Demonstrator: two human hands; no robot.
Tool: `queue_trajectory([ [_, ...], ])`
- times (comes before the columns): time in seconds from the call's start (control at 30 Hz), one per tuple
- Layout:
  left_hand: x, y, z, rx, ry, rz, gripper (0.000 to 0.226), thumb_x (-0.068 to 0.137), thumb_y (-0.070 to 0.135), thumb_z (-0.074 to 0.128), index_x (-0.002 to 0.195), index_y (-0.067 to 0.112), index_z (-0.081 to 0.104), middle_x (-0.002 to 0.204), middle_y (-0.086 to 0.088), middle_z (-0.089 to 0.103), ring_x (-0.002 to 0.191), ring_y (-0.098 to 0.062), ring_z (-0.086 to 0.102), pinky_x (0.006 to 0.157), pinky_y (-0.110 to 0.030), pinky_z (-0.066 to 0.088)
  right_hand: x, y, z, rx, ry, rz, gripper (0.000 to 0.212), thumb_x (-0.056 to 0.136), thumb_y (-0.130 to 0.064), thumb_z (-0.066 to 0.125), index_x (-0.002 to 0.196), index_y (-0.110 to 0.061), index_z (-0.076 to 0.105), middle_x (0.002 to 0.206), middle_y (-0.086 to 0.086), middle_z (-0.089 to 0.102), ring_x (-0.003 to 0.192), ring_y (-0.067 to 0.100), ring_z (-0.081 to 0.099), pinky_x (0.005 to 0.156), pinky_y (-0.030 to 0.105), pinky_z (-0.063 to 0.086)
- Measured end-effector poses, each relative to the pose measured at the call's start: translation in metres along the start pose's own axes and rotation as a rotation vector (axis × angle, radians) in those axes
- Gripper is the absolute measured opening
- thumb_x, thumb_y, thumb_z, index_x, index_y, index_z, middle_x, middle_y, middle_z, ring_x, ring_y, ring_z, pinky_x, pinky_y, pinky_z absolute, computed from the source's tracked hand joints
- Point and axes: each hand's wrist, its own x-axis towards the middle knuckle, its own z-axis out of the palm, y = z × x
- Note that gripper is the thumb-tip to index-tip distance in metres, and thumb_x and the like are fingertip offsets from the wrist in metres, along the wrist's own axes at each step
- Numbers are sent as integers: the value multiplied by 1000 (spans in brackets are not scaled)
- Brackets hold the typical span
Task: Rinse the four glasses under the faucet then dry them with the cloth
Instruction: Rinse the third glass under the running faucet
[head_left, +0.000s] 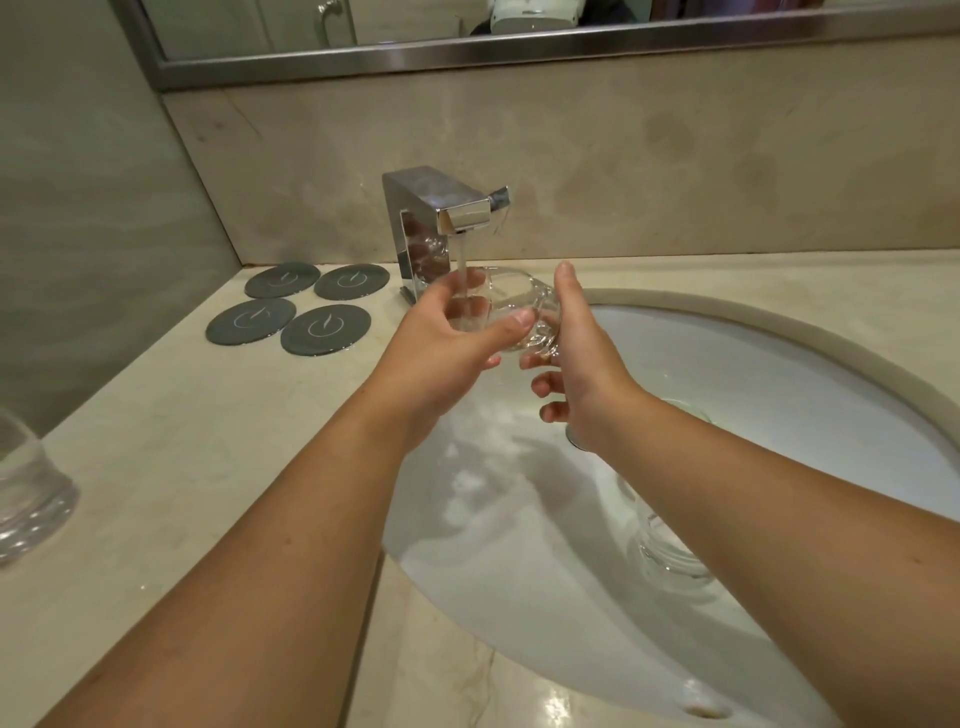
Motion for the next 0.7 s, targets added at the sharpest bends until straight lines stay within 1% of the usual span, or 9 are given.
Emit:
queue_trajectory([
  [0.07, -1, 1, 1, -15, -10, 6, 80, 70, 38, 87, 144, 31, 56, 136, 2, 63, 119, -17, 71, 100, -39, 60, 0, 0, -1, 23, 5, -2, 73, 96, -82, 39, 109, -21, 77, 75, -1, 58, 59, 18, 45, 56, 31, 37],
  [0.13, -1, 1, 1, -46, -27, -2, 84, 69, 32, 86, 146, 32, 53, 138, 3, 60, 119, -17, 71, 104, -40, 56, 0, 0, 0, 65, 11, -18, 63, 99, -73, 44, 106, -19, 76, 74, 0, 57, 58, 17, 44, 53, 29, 37],
  [0.2, -1, 2, 2, -85, -48, -26, 79, 71, 33, 85, 143, 34, 54, 140, 3, 62, 121, -14, 70, 106, -40, 54, 1, 1, 1, 103, 7, -40, 54, 100, -66, 48, 106, -20, 75, 77, 2, 58, 57, 17, 44, 52, 28, 37],
  [0.27, -1, 2, 2, -89, -44, -62, 77, 71, 48, 86, 141, 34, 57, 135, 5, 68, 121, -10, 70, 101, -38, 55, 2, 1, 1, 104, -1, -84, 48, 100, -61, 49, 109, -22, 75, 84, 3, 60, 57, 16, 46, 51, 28, 37],
  [0.33, -1, 2, 2, -57, -4, -97, 91, 63, 67, 87, 141, 31, 58, 130, 6, 72, 119, -12, 70, 88, -32, 58, 2, 2, 2, 90, -7, -132, 42, 101, -57, 50, 110, -23, 75, 90, 3, 62, 59, 16, 47, 51, 28, 39],
  [0.43, -1, 2, 1, -14, 60, -102, 95, 58, 74, 86, 137, 26, 62, 128, 4, 74, 115, -13, 73, 79, -27, 58, 1, 2, 2, 73, -18, -161, 39, 101, -55, 50, 113, -25, 73, 101, 0, 66, 60, 17, 50, 52, 29, 39],
  [0.53, -1, 3, -1, -26, 67, -60, 72, 77, 51, 91, 137, 23, 62, 126, 5, 74, 110, -8, 75, 83, -31, 58, 0, 1, 3, 40, -34, -109, 47, 100, -64, 46, 116, -28, 73, 108, -2, 71, 64, 19, 54, 54, 30, 39],
  [0.63, -2, 4, -1, -18, 29, -17, 72, 79, 34, 92, 142, 27, 59, 131, 4, 69, 110, -12, 76, 92, -36, 61, -1, -1, 2, 11, -34, -15, 66, 96, -82, 38, 115, -31, 74, 104, -3, 73, 69, 20, 56, 53, 29, 38],
  [0.7, -3, 4, 0, -20, 19, 6, 70, 82, 23, 92, 143, 28, 58, 135, 4, 66, 115, -16, 74, 95, -38, 61, -1, -1, 1, -1, -44, 41, 75, 92, -88, 33, 114, -30, 75, 93, -2, 72, 64, 19, 53, 53, 29, 38],
])
